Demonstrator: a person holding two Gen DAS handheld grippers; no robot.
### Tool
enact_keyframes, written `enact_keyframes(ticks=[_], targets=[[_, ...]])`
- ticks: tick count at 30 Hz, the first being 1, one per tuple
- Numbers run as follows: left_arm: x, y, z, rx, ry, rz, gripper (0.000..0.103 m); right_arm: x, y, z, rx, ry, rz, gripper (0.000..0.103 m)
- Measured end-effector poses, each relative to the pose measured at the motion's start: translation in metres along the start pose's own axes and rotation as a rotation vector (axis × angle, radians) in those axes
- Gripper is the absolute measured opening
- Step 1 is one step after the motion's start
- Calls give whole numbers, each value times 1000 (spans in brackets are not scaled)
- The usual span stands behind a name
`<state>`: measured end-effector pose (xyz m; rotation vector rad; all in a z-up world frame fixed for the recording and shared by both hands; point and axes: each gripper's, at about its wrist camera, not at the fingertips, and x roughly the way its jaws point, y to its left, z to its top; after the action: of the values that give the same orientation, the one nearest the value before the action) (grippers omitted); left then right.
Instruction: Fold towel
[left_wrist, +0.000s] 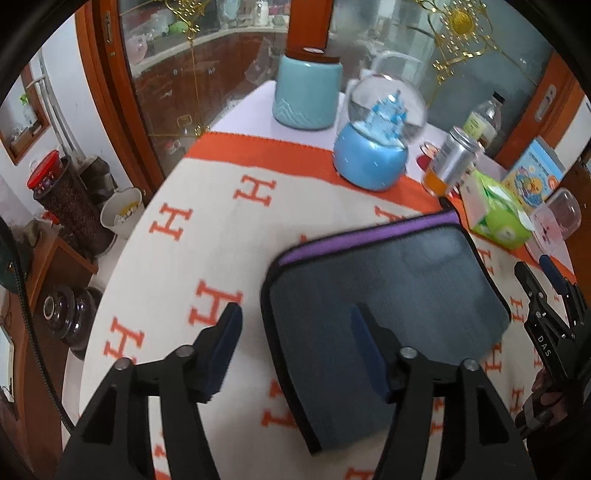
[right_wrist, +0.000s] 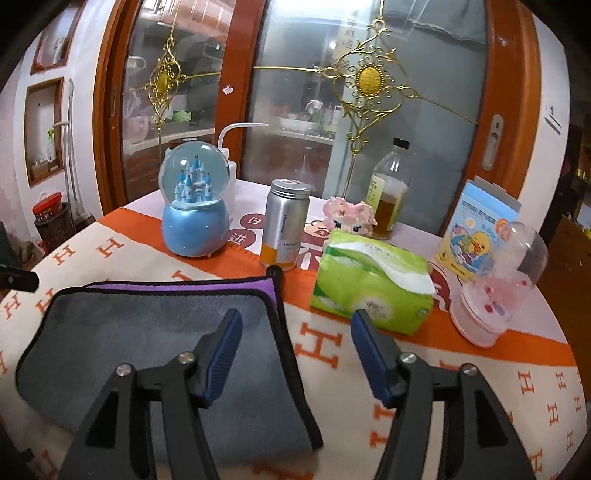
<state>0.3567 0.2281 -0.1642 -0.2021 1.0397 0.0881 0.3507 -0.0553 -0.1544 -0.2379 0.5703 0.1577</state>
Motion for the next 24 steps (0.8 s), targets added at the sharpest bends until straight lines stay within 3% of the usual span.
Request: enact_keyframes(ticks=[4, 6, 9, 13, 24], targets=[[-12, -14, -20, 13, 18, 14, 62, -22, -4, -13, 15, 18, 15, 63], [-21, -22, -30, 22, 17, 13, 64, -33, -7, -20, 32, 30, 22, 69], [-37, -37, -49, 45, -1, 18, 70, -51, -13, -34, 69, 49, 39, 73], [-58, -53, -72, 76, -27, 26, 71, -78, -23, -54, 107, 79, 47, 75], [-118, -101, -150, 111, -66, -13, 75, -167, -68, -119, 166, 153, 46, 82]])
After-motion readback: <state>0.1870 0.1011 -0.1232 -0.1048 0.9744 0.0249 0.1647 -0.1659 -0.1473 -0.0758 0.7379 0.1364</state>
